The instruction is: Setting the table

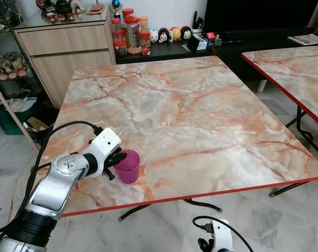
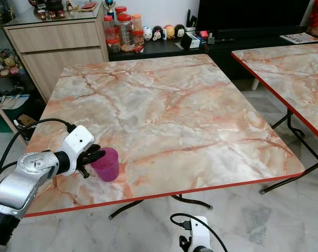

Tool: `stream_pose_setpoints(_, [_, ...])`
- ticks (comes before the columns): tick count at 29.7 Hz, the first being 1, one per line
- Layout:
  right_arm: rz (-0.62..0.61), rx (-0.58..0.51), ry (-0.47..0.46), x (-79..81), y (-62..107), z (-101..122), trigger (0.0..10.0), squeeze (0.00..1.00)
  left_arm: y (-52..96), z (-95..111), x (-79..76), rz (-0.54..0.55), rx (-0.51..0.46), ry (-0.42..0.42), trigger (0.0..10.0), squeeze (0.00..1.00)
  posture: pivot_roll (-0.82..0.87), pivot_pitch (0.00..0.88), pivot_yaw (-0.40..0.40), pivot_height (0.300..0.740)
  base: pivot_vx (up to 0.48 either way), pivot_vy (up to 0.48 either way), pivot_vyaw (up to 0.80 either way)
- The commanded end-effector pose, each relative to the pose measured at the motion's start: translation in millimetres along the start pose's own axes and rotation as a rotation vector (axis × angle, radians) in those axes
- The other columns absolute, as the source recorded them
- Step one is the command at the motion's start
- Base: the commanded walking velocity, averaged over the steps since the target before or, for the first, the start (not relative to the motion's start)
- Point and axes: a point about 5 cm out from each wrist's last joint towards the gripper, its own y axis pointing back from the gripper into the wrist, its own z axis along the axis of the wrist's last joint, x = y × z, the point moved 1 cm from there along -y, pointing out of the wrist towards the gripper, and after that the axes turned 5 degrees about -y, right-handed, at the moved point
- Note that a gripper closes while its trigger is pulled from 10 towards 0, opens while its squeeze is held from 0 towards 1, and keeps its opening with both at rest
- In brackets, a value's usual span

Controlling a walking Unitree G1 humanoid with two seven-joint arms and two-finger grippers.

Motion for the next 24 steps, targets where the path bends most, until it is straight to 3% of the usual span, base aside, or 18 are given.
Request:
stream_pose_setpoints(1, [0.000, -0.005, -0.015, 1.1, -0.6, 2.4, 10.0, 0.00, 0.1, -4.9, -2.3, -0.015, 0.039, -0.012, 10.0, 0.00, 0.06, 0.000, 0.028, 0.740, 0.000, 0.000, 0.00])
stream_pose_setpoints(22, [0.000, -0.003, -0.011, 1.1, -0.5, 1.8, 10.0, 0.00, -3.5, -9.6, -6.4, -0.025, 0.070, -0.037, 10.0, 0.00, 0.06, 0.000, 0.029, 0.740, 0.000, 0.000, 0.00])
stream_pose_setpoints(23, [0.000, -0.003, -0.012, 1.1, -0.5, 1.8, 10.0, 0.00, -3.6, -9.5, -6.5, -0.026, 0.068, -0.040, 10.0, 0.10, 0.06, 0.000, 0.028, 0.740, 0.000, 0.000, 0.00])
stream_pose_setpoints(24, [0.000, -0.002, -0.011, 1.0, -0.5, 1.8, 10.0, 0.00, -3.4, -9.2, -6.0, -0.021, 0.066, -0.044, 10.0, 0.39, 0.06, 0.000, 0.028, 0.740, 0.000, 0.000, 0.00])
